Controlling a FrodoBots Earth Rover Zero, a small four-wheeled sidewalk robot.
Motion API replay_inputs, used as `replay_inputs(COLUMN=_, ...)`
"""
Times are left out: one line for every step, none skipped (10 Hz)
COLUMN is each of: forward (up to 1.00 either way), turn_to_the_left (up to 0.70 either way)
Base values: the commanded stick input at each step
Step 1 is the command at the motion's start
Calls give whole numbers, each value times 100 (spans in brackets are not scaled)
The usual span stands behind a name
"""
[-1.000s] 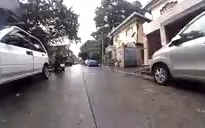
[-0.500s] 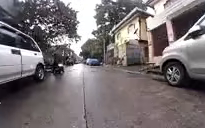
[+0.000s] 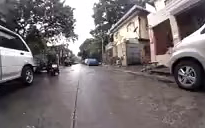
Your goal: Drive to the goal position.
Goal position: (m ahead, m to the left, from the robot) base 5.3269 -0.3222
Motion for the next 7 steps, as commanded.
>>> replay_inputs(forward=100, turn_to_the_left=0)
replay_inputs(forward=100, turn_to_the_left=0)
replay_inputs(forward=100, turn_to_the_left=3)
replay_inputs(forward=100, turn_to_the_left=24)
replay_inputs(forward=100, turn_to_the_left=0)
replay_inputs(forward=100, turn_to_the_left=0)
replay_inputs(forward=100, turn_to_the_left=0)
